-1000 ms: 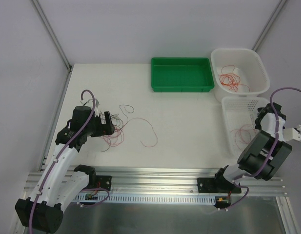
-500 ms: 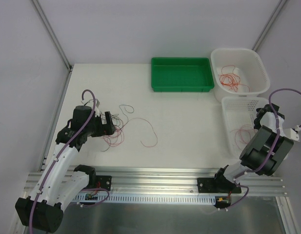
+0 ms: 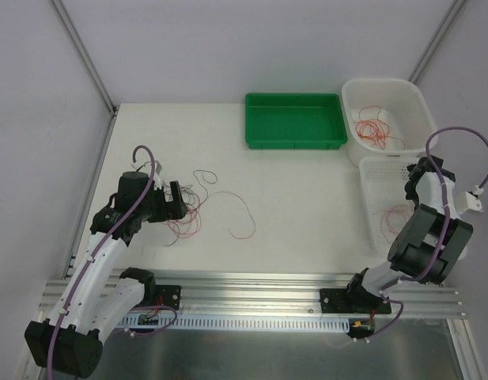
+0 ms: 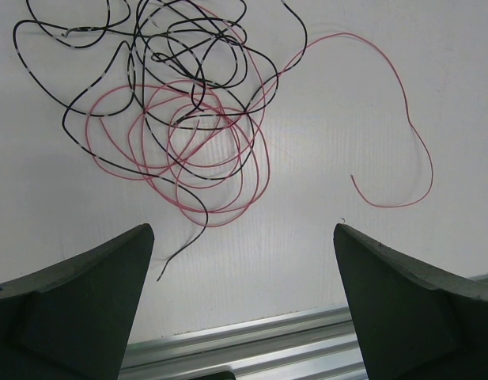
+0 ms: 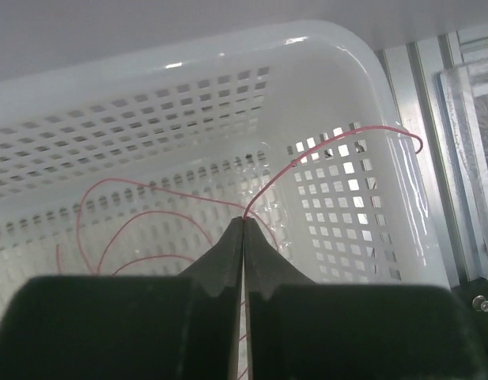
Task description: Untangle the cables
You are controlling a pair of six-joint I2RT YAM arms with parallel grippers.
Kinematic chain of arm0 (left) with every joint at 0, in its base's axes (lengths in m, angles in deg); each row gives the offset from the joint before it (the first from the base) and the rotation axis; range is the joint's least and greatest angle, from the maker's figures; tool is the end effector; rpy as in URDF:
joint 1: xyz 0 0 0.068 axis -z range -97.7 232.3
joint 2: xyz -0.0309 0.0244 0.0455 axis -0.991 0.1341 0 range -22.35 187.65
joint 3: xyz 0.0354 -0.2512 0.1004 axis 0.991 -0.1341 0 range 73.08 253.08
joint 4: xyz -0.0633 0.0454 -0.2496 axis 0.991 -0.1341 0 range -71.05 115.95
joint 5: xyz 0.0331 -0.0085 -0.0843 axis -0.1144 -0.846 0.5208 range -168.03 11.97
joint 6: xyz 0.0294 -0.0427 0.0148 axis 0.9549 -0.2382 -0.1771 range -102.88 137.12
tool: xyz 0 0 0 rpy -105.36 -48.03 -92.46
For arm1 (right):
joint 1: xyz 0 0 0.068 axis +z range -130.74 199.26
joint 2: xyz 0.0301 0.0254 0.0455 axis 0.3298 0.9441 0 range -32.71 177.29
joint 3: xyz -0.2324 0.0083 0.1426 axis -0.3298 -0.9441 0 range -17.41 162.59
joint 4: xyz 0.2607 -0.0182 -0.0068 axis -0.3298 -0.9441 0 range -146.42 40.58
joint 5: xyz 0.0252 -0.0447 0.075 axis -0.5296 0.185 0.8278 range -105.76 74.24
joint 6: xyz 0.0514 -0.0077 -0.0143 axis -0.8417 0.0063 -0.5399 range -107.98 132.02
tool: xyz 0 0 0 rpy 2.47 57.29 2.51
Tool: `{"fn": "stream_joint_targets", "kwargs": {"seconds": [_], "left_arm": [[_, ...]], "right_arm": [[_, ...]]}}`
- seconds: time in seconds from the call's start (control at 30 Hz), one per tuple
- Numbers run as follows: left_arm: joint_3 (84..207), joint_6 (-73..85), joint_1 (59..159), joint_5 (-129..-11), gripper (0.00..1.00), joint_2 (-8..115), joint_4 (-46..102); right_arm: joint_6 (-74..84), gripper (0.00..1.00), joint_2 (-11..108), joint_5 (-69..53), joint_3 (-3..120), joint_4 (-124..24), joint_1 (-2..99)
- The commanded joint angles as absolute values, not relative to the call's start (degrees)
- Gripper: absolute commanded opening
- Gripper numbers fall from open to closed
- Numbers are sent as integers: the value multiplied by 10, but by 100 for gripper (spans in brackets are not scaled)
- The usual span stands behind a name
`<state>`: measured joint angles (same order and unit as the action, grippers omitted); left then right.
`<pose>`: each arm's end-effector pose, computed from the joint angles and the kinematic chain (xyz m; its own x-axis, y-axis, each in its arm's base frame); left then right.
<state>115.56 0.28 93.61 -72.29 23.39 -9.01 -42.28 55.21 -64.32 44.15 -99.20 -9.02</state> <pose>0.1658 -0.0369 0.2808 -0.6596 -0.1620 -0.7340 0.0848 0.9542 -0.2868 0.2339 -0.1561 0.2276 -0.1159 0.6726 -0.7308 0.9696 -0.0829 -0.2301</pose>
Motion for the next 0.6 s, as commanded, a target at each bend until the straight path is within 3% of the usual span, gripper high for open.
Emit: {"fn": "stream_joint_targets", "kwargs": {"seconds": [0.0,0.13,0.57], "left_arm": [[1154,16,943,-714,99,227,-80],[1153,17,944,-714,99,225,-80],[1152,17,947,-721,99,219,-80]], "right_arm": [[-410,1,527,-692,488,-1038,-57],[-383,1,503,-711,519,-1037,5],[-87,1,479,-744,708,-921,185]]}}
